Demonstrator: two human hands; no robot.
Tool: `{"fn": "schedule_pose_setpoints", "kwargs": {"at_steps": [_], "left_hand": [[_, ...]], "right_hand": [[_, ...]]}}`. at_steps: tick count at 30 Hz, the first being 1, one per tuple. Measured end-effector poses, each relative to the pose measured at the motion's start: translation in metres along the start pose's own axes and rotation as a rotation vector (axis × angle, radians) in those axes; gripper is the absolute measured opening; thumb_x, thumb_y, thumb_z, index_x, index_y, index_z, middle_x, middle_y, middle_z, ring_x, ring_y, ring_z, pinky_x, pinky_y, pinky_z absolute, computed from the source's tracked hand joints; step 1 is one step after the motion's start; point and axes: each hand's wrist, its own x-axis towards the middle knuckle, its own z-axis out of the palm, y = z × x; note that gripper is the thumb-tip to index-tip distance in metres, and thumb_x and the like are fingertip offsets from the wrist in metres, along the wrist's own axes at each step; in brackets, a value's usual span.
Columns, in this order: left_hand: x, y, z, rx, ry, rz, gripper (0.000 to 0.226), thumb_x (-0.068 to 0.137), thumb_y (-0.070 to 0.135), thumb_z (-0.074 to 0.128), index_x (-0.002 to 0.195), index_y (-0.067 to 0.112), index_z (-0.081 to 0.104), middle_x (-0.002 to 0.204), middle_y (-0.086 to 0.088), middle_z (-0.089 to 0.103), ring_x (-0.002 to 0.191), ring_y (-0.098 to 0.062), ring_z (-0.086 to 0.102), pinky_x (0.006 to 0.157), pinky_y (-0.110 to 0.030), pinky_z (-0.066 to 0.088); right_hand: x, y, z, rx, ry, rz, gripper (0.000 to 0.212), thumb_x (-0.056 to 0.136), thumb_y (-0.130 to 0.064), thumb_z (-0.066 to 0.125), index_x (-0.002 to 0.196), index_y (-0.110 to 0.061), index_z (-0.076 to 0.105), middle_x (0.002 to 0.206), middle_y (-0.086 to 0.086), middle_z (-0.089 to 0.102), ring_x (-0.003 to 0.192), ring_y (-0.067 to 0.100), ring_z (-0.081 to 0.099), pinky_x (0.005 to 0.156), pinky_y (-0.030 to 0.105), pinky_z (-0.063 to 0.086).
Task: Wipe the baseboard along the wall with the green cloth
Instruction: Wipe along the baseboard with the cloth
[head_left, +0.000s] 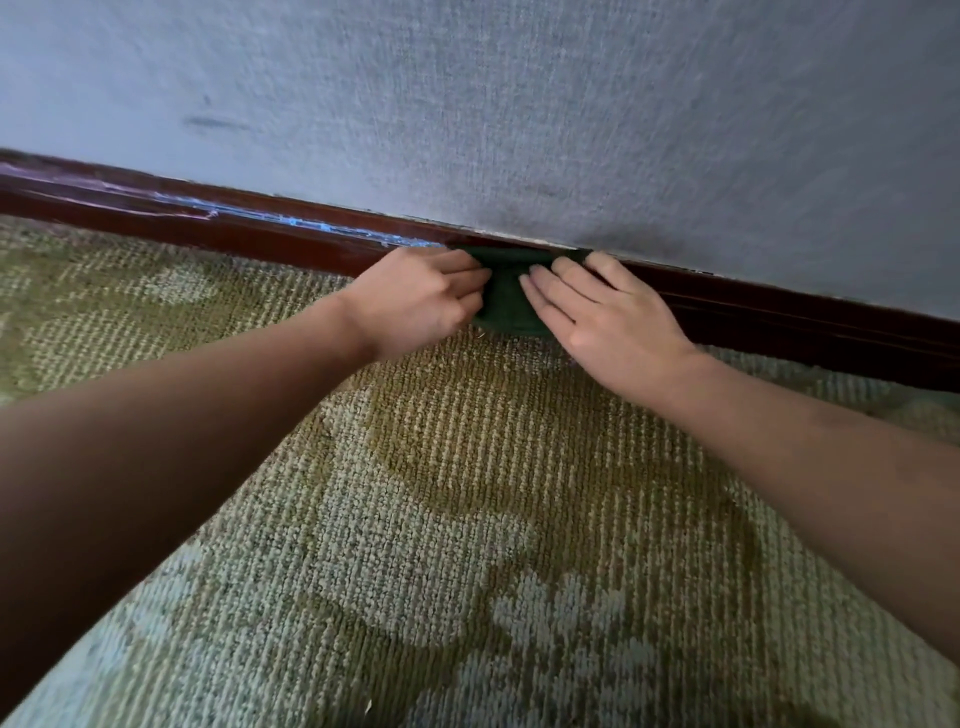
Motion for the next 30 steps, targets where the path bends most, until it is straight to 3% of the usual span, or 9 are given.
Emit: {"fn": "schedule_pose_setpoints", "kwargs": {"at_steps": [6,10,16,25,27,30], "left_hand": [[-0.009,-0.004,0.0,0.025,-0.034,-0.104,0.018,0.064,-0.007,0.075,0.081,-0.008,0.07,0.094,-0.024,0.069,0.088,-0.035,0.067,0.074,-0.048,0.055],[-0.009,0.003,0.003,0.018,0.0,-0.16,0.019,0.064,-0.009,0.075,0.082,-0.01,0.07,0.094,-0.026,0.069,0.086,-0.037,0.067,0.073,-0.047,0.055],[0.0,0.014,0.002,-0.015,0.05,-0.257,0.011,0.061,-0.01,0.073,0.072,-0.01,0.069,0.085,-0.025,0.069,0.078,-0.036,0.068,0.067,-0.043,0.057],[0.01,0.024,-0.007,0.088,-0.059,-0.107,0.013,0.061,-0.003,0.075,0.072,-0.005,0.07,0.084,-0.021,0.07,0.075,-0.031,0.067,0.067,-0.037,0.057],[0.021,0.025,-0.009,0.091,-0.024,-0.113,0.013,0.064,-0.002,0.074,0.075,-0.006,0.07,0.089,-0.023,0.07,0.079,-0.032,0.067,0.07,-0.038,0.057],[0.027,0.022,-0.01,0.05,-0.021,-0.132,0.015,0.063,-0.005,0.074,0.077,-0.008,0.069,0.093,-0.025,0.069,0.083,-0.034,0.066,0.072,-0.042,0.056]], "right_hand": [[0.014,-0.013,-0.004,-0.004,-0.119,-0.008,0.039,0.088,-0.01,0.049,0.127,-0.007,0.053,0.124,0.004,0.06,0.113,0.016,0.056,0.098,0.028,0.042],[0.014,-0.011,-0.009,-0.037,-0.185,-0.047,0.044,0.09,-0.01,0.042,0.134,-0.007,0.045,0.133,0.003,0.053,0.12,0.015,0.049,0.1,0.025,0.039],[0.02,-0.006,-0.013,0.006,-0.282,-0.028,0.047,0.095,-0.002,0.032,0.141,0.003,0.023,0.145,0.015,0.033,0.132,0.025,0.032,0.107,0.032,0.026],[0.004,-0.003,-0.026,0.016,-0.289,-0.019,0.041,0.089,-0.014,0.05,0.129,-0.007,0.05,0.126,0.005,0.058,0.115,0.015,0.052,0.096,0.025,0.04],[-0.004,0.007,-0.029,-0.001,-0.308,0.016,0.045,0.088,-0.014,0.053,0.132,-0.005,0.047,0.131,0.008,0.054,0.118,0.017,0.05,0.097,0.027,0.038],[-0.007,0.011,-0.027,0.034,-0.348,0.04,0.049,0.094,-0.006,0.038,0.141,0.0,0.026,0.143,0.015,0.036,0.128,0.024,0.036,0.104,0.032,0.028]]}}
